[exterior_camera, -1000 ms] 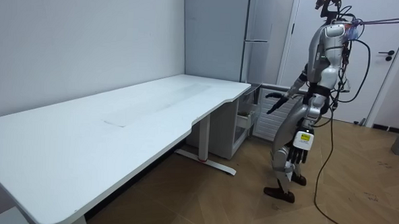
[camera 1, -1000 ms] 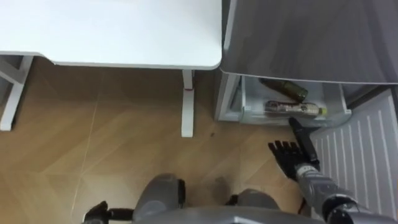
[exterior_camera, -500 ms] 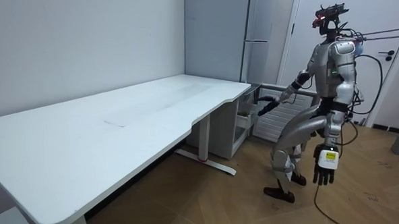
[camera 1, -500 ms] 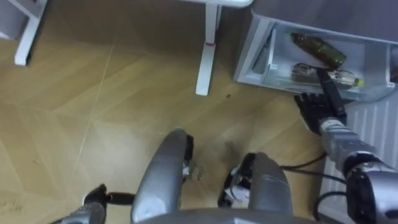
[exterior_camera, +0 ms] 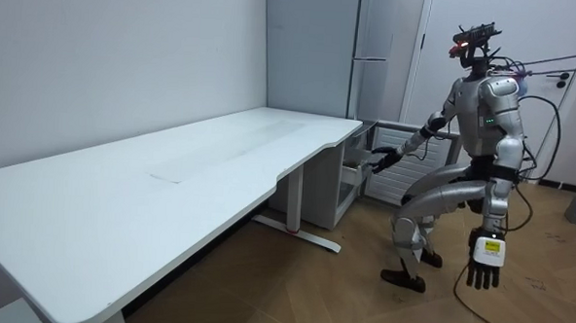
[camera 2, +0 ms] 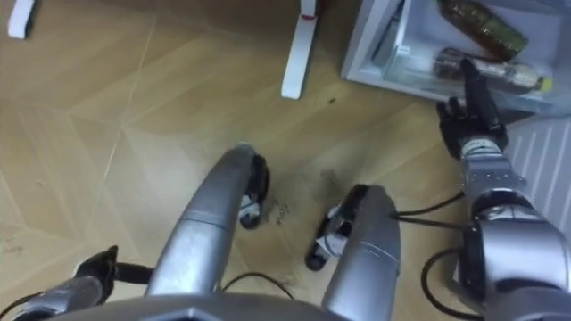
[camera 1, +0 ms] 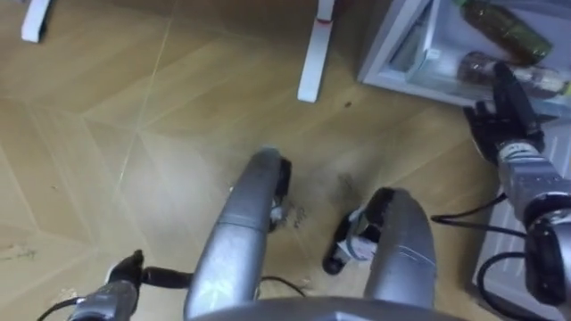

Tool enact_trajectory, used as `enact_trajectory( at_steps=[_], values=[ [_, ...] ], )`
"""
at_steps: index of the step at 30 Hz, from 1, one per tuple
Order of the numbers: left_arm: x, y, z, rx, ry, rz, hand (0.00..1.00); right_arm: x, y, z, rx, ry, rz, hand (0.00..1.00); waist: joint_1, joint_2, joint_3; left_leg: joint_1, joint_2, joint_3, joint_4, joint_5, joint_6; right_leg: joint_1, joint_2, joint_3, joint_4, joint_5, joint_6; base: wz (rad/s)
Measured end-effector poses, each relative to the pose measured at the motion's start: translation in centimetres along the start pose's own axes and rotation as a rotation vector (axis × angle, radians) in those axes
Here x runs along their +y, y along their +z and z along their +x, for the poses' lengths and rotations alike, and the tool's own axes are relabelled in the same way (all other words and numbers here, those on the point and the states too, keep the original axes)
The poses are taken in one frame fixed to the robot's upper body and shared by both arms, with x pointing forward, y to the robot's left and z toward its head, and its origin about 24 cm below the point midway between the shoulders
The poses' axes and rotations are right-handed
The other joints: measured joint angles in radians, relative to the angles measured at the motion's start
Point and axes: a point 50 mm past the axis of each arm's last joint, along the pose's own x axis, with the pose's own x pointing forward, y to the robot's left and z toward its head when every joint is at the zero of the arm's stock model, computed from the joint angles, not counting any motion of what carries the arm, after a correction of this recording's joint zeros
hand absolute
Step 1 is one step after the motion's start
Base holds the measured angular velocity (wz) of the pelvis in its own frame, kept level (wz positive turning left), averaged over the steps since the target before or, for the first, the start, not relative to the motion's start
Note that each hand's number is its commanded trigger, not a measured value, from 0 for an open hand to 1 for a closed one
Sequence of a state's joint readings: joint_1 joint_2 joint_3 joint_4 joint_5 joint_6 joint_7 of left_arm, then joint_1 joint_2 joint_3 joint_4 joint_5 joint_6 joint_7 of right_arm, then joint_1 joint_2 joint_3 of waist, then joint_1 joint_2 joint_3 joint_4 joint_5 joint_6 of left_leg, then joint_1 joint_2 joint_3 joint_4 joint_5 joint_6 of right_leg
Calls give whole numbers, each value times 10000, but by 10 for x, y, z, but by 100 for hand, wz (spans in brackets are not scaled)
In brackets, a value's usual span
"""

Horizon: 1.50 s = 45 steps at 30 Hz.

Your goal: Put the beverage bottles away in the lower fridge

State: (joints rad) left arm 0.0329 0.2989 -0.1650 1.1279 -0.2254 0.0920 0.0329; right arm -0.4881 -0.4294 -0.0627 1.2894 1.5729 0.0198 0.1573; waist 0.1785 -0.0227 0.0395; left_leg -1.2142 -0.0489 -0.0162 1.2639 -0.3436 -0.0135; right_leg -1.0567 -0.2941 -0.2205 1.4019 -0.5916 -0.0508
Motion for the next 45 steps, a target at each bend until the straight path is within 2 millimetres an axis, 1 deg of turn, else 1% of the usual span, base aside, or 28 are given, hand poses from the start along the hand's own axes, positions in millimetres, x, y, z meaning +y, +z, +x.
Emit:
enact_trajectory(
  at_steps=[2, 3, 4, 7, 9, 12, 14, 17, 19, 21, 22, 23, 24, 26, 27, 28, 30, 32, 35, 37, 41, 43, 45],
  values=[
    [1, 0, 0, -37, 15, 5, 0, 6, 5, 1, -110, 13, -71, 0, 95, -16, 9, -205, 2, -12, 85, -2, 4, -201, -30, 4, 93, -1, 1, -2],
    [1, -1, 0, -27, 8, 5, 0, 11, 5, 3, -122, 28, -54, 0, 116, -25, 15, -292, 3, -15, 94, 3, -5, -291, -46, -5, 105, -1, 1, -5],
    [1, -1, 0, -47, 24, 17, 0, 16, 5, 4, -110, 24, -49, 0, 155, -65, 39, -337, 12, -9, 96, 10, -18, -352, -40, 21, 125, -1, 1, -5],
    [1, -2, -2, -186, 15, 31, 0, 26, 4, 6, -88, 40, -133, 0, 207, -89, 53, -468, 22, -23, 164, 14, -24, -460, -21, 16, 175, -1, 1, -3],
    [1, -4, -3, -314, -6, 212, 0, 27, 5, 7, -161, -129, -252, 0, 208, -104, 61, -505, 23, -17, 186, 14, -25, -487, -37, 23, 210, -3, 5, 4],
    [1, -8, -4, -364, -31, 237, 0, 31, 6, 7, -237, -368, -478, 0, 209, -178, 66, -520, 19, 73, 176, 20, -35, -574, -161, 84, 307, -8, 14, 2],
    [3, -10, -5, -408, -5, 254, 0, 34, 6, 7, -242, -471, -629, 0, 205, -203, 71, -510, 17, 88, 171, 26, -47, -576, -196, 70, 322, -9, 14, 0],
    [11, -11, -6, -443, 196, 328, 0, 45, 6, 8, -234, -303, -854, 0, 196, -318, 133, -497, 5, 92, 213, 46, -80, -582, -222, 66, 430, -31, -30, 2],
    [16, -12, -7, -434, 315, 382, 0, 54, 6, 8, -259, -4, -925, 0, 206, -362, 131, -514, 10, 51, 237, 62, -110, -582, -213, 20, 468, -56, -80, 3],
    [18, -18, -9, -450, 311, 427, 0, 73, 6, 10, -384, 534, -970, 0, 259, -362, 130, -525, -10, -30, 243, 85, -150, -577, -212, -55, 479, -81, -130, 0],
    [18, -22, -11, -505, 274, 470, 0, 82, 7, 10, -534, 845, -908, 0, 344, -352, 126, -519, -50, -79, 242, 90, -159, -542, -224, -96, 491, -93, -154, 7],
    [19, -22, -12, -516, 257, 480, 0, 83, 10, 10, -685, 830, -831, 0, 427, -337, 125, -514, -116, -127, 242, 92, -164, -512, -256, -124, 503, -103, -169, 22],
    [20, -24, -13, -513, 267, 508, 0, 82, 18, 9, -979, 646, -798, 0, 597, -307, 131, -522, -215, -191, 252, 98, -173, -456, -376, -207, 559, -175, -176, 30],
    [21, -30, -15, -402, 264, 542, 0, 81, 24, 9, -1363, 471, -749, 0, 761, -248, 118, -574, -173, -185, 323, 100, -177, -431, -452, -301, 651, -257, -205, 25],
    [21, -38, -17, -190, 221, 553, 0, 81, 26, 8, -1522, 435, -733, 0, 799, -236, 115, -587, -167, -187, 346, 100, -177, -431, -531, -318, 712, -313, -208, 12],
    [21, -46, -18, 24, 216, 564, 0, 82, 26, 8, -1586, 414, -819, 0, 804, -229, 111, -603, -173, -177, 414, 100, -176, -431, -587, -329, 797, -376, -214, 8],
    [22, -51, -20, 172, 220, 570, 0, 87, 27, 8, -1637, 422, -943, 0, 802, -221, 108, -652, -180, -196, 498, 99, -176, -447, -652, -381, 897, -463, -273, 2],
    [22, -50, -19, 127, 222, 569, 0, 91, 26, 7, -1710, 431, -968, 0, 814, -220, 108, -682, -177, -214, 504, 99, -176, -449, -705, -450, 922, -491, -324, 2],
    [22, -49, -19, -56, 211, 564, 0, 97, 26, 6, -1728, 511, -939, 0, 858, -206, 100, -645, -165, -215, 514, 100, -176, -428, -707, -476, 945, -515, -371, -2],
    [22, -50, -20, -65, 183, 575, 0, 105, 25, 5, -1725, 566, -904, 0, 861, -185, 101, -646, -166, -214, 534, 100, -176, -420, -715, -510, 978, -565, -445, -2],
    [22, -53, -20, 0, 82, 625, 0, 113, 24, 3, -1827, 443, -1097, 0, 863, -177, 95, -596, -156, -222, 563, 98, -175, -375, -708, -516, 1027, -680, -467, 0],
    [23, -56, -21, 61, 50, 864, 0, 122, 23, 1, -1902, 674, -1337, 0, 863, -175, 94, -557, -149, -224, 564, 69, -227, -340, -709, -525, 1031, -737, -493, 0],
    [24, -58, -22, 116, 26, 963, 0, 126, 20, 0, -1883, 602, -1539, 0, 864, -172, 93, -492, -148, -238, 570, 32, -266, -259, -710, -548, 1031, -798, -492, 0]
  ],
)
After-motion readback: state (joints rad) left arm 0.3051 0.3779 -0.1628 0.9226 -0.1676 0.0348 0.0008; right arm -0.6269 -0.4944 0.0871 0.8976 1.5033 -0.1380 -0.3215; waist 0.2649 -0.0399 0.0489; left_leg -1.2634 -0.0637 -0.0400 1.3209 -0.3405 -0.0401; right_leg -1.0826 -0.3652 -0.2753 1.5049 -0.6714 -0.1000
